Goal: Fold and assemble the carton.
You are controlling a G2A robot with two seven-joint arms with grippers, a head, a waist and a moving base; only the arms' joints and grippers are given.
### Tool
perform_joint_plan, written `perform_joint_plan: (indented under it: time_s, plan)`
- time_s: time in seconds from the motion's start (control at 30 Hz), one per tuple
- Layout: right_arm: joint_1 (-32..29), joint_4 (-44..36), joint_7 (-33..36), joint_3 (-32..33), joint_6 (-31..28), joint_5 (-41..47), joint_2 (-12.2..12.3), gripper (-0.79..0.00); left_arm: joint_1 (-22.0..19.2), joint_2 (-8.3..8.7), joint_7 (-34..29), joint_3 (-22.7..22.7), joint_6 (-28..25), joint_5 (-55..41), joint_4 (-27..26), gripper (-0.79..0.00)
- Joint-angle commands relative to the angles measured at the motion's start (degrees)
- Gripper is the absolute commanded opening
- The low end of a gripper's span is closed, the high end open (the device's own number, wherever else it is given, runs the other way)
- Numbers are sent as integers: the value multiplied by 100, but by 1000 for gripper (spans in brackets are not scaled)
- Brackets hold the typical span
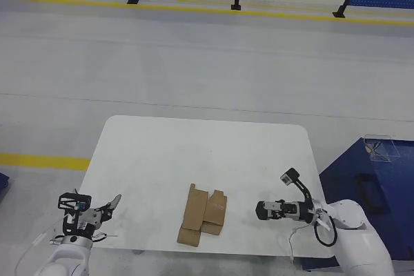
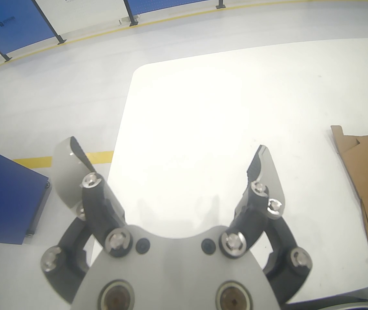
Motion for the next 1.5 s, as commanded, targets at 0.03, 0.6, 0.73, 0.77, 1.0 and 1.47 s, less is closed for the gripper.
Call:
perform_joint_plan:
  time_s: [0.03, 0.6, 0.73, 0.77, 1.0, 1.47]
  plan:
    - [383, 546, 76, -512, 216, 333, -36, 0, 0, 0, 0, 0, 0, 0, 0, 0]
    - [244, 636, -2055, -1124, -237, -500, -219, 0, -766, -85, -3829, 548, -1344, -5683, -82, 0]
    - [357, 854, -2309, -1477, -117, -677, -315, 0, -1419, -95, -5086, 721, -1089, -7471, 665, 0]
    - [406, 927, -2324, -1536, -97, -664, -337, 0, -1566, -96, -5277, 745, -1073, -7756, 843, 0]
    - [518, 1104, -2505, -1684, -194, -748, -394, 0, -1737, -95, -5224, 733, -1017, -7849, 1131, 0]
    - [574, 1040, -3823, -2194, -420, -1941, -534, 0, -2877, -319, -5414, 1959, -538, -9018, 2625, 0]
